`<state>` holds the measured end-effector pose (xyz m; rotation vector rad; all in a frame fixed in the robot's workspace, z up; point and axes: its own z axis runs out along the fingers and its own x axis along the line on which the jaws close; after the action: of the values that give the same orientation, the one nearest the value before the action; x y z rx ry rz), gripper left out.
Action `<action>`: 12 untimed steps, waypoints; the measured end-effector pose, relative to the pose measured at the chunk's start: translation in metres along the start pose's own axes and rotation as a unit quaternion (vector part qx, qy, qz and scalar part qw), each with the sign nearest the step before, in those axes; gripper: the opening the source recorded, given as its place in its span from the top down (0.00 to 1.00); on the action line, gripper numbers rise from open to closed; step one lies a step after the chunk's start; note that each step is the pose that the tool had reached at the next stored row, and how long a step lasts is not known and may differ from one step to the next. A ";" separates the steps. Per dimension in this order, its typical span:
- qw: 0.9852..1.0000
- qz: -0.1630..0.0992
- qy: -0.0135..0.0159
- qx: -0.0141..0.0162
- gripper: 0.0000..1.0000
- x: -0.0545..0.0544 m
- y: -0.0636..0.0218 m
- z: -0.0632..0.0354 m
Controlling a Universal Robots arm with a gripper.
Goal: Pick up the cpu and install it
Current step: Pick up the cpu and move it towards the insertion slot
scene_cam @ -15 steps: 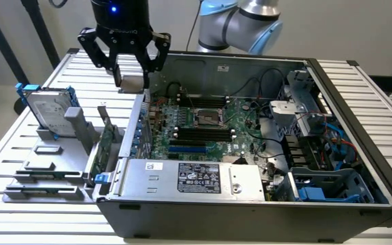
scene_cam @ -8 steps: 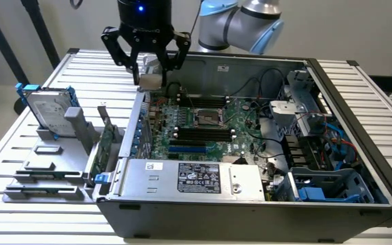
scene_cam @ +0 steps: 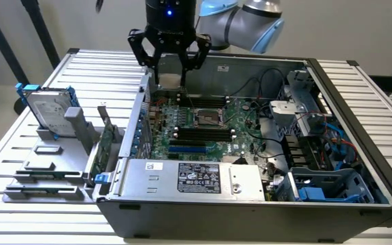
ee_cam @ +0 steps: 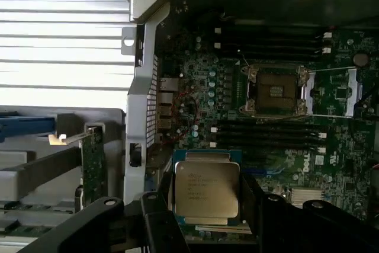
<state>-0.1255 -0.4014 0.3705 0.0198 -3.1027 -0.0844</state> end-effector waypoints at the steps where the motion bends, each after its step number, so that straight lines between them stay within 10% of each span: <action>1: 1.000 0.000 0.000 0.000 0.45 -0.004 0.0029 0.0019; 12: 1.000 0.000 0.000 0.000 0.45 -0.045 0.0345 0.0222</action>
<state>-0.0817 -0.3652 0.3486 0.0199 -3.1027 -0.0843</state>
